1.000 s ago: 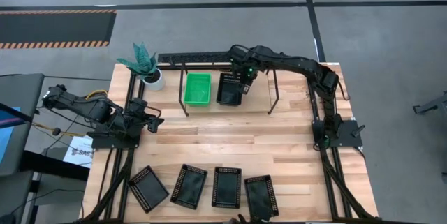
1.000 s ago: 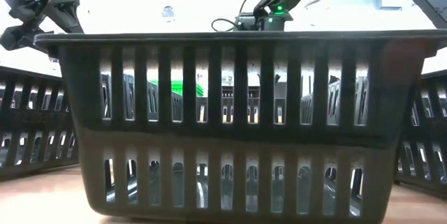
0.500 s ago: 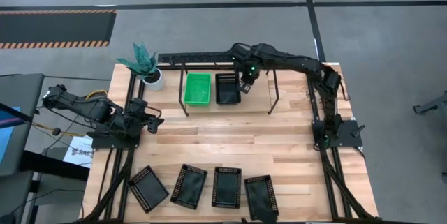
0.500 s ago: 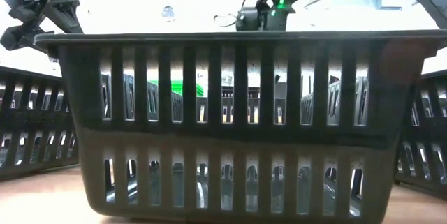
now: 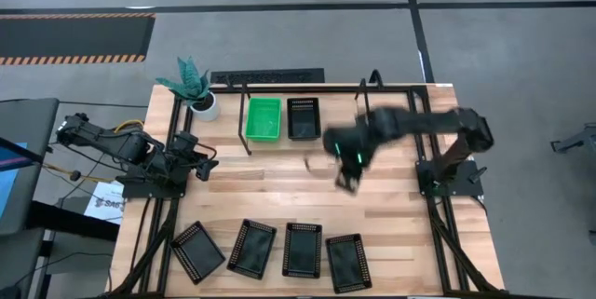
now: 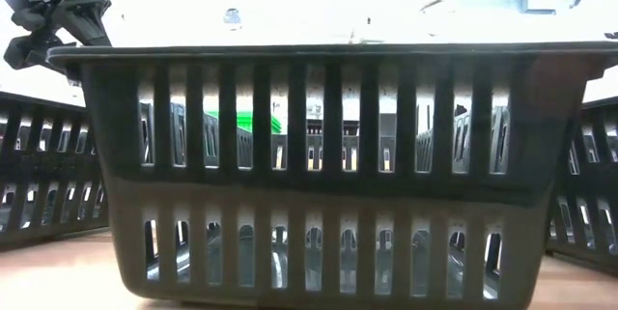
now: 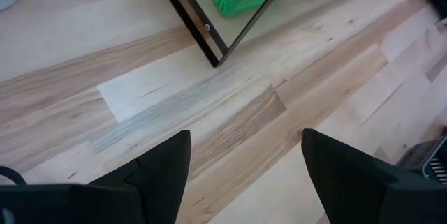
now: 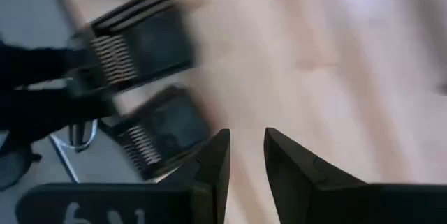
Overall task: Stack baskets on shelf by color
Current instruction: Stack the black bin on top of the black stacked bins on the shelf
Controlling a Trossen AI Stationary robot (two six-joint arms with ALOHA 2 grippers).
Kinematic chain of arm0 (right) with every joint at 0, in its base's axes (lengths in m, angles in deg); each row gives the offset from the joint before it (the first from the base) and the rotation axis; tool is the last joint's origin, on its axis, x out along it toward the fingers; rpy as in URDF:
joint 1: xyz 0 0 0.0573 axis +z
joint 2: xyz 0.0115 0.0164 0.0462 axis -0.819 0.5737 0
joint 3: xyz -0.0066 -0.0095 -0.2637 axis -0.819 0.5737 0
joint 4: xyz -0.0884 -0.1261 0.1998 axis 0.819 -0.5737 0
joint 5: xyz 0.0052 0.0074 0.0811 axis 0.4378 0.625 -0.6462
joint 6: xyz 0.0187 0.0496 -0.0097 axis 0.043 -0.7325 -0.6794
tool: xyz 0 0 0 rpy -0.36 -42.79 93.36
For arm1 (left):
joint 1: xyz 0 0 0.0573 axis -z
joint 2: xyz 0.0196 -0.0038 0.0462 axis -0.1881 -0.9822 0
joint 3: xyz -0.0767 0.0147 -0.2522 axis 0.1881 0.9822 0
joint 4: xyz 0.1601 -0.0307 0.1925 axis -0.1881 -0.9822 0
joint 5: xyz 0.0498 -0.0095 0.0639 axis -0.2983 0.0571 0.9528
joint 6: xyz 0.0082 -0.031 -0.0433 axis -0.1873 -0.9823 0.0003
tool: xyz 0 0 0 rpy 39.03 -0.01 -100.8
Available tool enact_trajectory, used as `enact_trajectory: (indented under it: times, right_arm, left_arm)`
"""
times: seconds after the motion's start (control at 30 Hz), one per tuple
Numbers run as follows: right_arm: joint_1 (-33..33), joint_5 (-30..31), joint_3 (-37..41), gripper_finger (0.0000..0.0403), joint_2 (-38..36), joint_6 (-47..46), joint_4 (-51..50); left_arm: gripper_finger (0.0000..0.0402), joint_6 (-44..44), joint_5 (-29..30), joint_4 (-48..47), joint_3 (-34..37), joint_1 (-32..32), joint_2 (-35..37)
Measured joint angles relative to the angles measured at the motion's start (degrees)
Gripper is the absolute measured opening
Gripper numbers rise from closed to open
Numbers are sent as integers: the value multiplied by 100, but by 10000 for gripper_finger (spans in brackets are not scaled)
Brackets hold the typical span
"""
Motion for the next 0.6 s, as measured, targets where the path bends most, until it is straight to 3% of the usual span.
enact_trajectory:
  times: [0.17,0.3,0.43,0.6]
  right_arm:
    - [1849,142,0,115,306,-1340,862]
    - [2908,199,4,142,835,-2193,1628]
    - [3504,689,9,183,1415,-2497,2244]
    - [3724,1348,9,216,2045,-2189,2672]
  left_arm:
    - [261,164,-2,43,0,0,1]
    - [261,321,-4,51,0,-1,0]
    - [261,575,21,62,2,0,-1]
    - [261,718,146,64,0,0,1]
